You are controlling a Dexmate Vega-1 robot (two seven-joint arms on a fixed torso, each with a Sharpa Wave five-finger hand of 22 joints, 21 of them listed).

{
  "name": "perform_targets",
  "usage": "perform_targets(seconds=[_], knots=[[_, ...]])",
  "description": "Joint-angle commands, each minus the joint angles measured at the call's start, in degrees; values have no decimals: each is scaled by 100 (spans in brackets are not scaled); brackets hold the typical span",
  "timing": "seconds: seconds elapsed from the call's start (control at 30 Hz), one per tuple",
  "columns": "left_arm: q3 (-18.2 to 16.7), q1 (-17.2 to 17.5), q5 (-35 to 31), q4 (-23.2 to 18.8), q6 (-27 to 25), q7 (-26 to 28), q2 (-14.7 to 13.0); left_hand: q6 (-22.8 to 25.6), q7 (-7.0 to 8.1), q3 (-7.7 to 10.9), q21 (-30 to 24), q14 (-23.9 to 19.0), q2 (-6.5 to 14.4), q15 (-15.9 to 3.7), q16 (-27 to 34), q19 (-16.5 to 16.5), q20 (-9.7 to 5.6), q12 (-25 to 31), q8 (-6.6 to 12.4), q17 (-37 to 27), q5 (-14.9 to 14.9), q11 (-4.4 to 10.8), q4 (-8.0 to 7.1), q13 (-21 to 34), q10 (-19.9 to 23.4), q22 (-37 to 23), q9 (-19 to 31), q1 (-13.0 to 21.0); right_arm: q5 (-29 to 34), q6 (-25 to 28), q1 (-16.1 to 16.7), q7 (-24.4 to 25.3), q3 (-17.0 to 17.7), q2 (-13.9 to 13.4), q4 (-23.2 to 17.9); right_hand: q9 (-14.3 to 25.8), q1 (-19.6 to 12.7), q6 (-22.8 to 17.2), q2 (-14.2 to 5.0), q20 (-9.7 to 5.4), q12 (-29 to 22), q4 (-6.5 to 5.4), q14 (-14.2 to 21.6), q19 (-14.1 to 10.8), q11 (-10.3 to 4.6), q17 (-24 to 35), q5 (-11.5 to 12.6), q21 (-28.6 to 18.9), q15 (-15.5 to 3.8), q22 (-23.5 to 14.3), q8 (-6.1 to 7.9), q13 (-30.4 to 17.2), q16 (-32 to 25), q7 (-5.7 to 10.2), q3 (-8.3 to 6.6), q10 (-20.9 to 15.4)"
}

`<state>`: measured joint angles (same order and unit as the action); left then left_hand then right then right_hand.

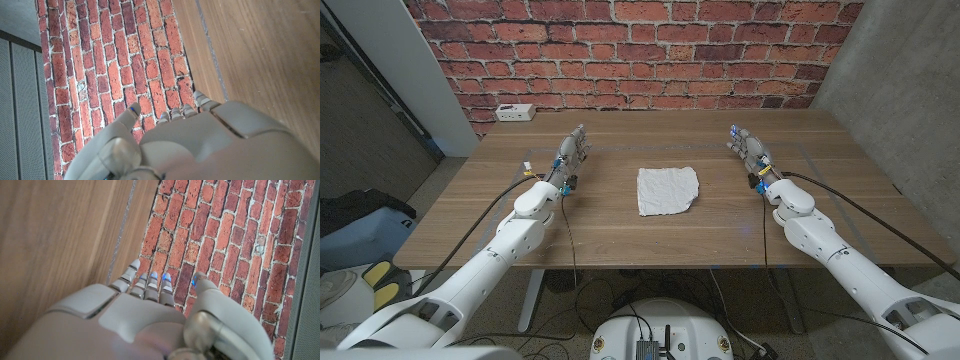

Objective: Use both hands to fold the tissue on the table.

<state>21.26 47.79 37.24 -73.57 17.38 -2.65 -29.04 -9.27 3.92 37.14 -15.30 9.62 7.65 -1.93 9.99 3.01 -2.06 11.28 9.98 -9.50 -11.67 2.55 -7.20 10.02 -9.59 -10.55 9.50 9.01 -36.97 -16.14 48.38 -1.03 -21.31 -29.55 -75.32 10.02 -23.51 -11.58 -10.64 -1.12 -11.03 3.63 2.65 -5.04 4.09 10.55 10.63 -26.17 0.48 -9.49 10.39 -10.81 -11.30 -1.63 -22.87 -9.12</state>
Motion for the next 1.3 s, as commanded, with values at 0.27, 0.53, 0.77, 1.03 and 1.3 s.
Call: perform_targets(seconds=[0.27,0.53,0.77,1.03,1.3], knots=[[192,-8,-756,-267,-115,466,-311,310,-60,83,-26,9,267,-65,87,-32,69,139,109,-5,99,-68,151,13,360,-15,24,210,374,560,65,534,-123,-233,-507,21,-243,-185,112,173,-49,194,164,-154,117,8,20,36,194,-36,69,-14,-63,-101,-83,-97],[347,-46,-1301,-599,-465,743,-607,931,-178,78,66,-642,152,230,124,52,439,208,159,-7,155,-139,308,24,914,-32,32,280,776,1141,96,932,-258,-523,-1021,28,-339,-302,115,401,-83,281,333,-214,127,24,39,77,320,-45,89,-22,-122,-108,-116,-212],[509,-115,-1794,-902,-864,929,-844,1306,-155,105,120,-934,126,307,117,116,686,231,167,-9,168,-160,372,30,1233,-39,34,297,1042,1659,147,1219,-342,-736,-1456,31,-369,-371,90,399,-95,295,400,-247,118,38,49,90,298,-48,104,-25,-149,-96,-133,-261],[690,-206,-2265,-1196,-1236,978,-1059,1603,-117,139,204,-1015,121,396,77,291,925,226,186,-14,176,-113,418,35,1407,-46,38,311,1319,2210,184,1446,-431,-962,-1876,33,-393,-412,58,366,-99,297,426,-277,111,50,59,98,288,-51,108,-28,-161,-93,-152,-290],[925,-278,-2991,-1628,-1776,1146,-1311,1943,-130,156,283,-951,97,482,38,487,1036,235,206,-19,183,-107,459,44,1636,-56,45,304,1729,3135,160,1779,-612,-1194,-2438,36,-425,-465,28,322,-108,297,407,-273,75,64,69,125,249,-53,112,-32,-156,-53,-177,-335]])
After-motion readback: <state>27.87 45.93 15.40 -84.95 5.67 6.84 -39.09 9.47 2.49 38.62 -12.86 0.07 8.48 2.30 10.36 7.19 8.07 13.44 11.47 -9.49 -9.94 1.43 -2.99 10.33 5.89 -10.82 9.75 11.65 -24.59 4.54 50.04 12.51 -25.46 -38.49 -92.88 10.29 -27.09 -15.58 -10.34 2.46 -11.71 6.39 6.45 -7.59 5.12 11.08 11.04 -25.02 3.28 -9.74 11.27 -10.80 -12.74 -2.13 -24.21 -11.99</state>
